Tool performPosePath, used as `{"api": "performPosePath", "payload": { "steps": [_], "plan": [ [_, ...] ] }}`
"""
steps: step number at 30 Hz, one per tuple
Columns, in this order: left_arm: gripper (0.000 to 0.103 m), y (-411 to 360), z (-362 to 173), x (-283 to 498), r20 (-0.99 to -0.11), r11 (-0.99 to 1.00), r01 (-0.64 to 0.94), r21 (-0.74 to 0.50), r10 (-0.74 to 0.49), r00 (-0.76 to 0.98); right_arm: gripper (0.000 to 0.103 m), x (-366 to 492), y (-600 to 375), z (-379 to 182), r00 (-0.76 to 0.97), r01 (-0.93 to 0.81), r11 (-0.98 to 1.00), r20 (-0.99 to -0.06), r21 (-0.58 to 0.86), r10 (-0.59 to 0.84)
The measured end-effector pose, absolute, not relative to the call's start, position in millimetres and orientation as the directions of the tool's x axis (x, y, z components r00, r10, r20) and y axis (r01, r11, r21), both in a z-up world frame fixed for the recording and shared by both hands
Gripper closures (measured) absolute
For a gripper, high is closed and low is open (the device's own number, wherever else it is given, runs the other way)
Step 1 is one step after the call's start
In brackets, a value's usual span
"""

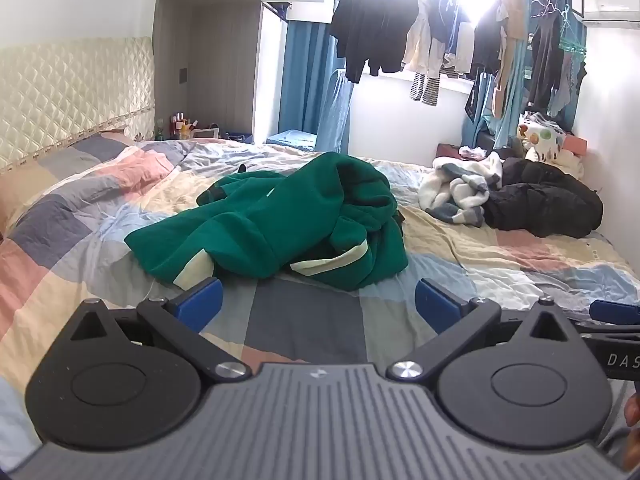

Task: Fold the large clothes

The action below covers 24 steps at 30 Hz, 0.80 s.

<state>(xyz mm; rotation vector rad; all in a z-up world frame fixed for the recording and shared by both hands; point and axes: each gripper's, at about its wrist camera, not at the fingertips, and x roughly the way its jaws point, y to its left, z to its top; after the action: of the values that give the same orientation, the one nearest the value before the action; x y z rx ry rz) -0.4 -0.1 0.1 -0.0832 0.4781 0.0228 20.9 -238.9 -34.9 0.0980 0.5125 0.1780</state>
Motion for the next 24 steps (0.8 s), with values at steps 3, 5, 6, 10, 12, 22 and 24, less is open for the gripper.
{"api": "performPosePath", "payload": {
  "steps": [3,5,6,10,12,22,24],
  "plan": [
    [0.0,0,1,-1,-0.46,0.996,-0.045,-0.077,0.005,0.888,0.0,20,-241,-32,0.859,-0.142,0.981,-0.475,0.135,0.19],
    [0.0,-1,1,-2,-0.46,0.996,-0.048,-0.081,0.005,0.888,0.0,21,-239,-30,0.857,-0.143,0.982,-0.481,0.122,0.185],
    [0.0,-1,2,-2,-0.458,0.995,-0.051,-0.081,0.008,0.889,0.0,22,-236,-39,0.856,-0.142,0.982,-0.484,0.121,0.183],
    [0.0,-4,-4,0,-0.46,0.996,-0.051,-0.079,0.009,0.888,0.0,23,-236,-48,0.856,-0.139,0.984,-0.486,0.116,0.178],
    [0.0,-6,-5,0,-0.46,0.996,-0.049,-0.079,0.007,0.888,0.0,23,-235,-42,0.851,-0.137,0.984,-0.495,0.116,0.176],
    [0.0,0,-8,5,-0.468,0.995,-0.047,-0.091,-0.001,0.884,0.0,26,-239,-43,0.839,-0.13,0.981,-0.512,0.141,0.185],
    [0.0,-1,-9,5,-0.468,0.995,-0.051,-0.091,0.002,0.884,0.0,27,-239,-43,0.839,-0.127,0.982,-0.513,0.136,0.18]
  ]
}}
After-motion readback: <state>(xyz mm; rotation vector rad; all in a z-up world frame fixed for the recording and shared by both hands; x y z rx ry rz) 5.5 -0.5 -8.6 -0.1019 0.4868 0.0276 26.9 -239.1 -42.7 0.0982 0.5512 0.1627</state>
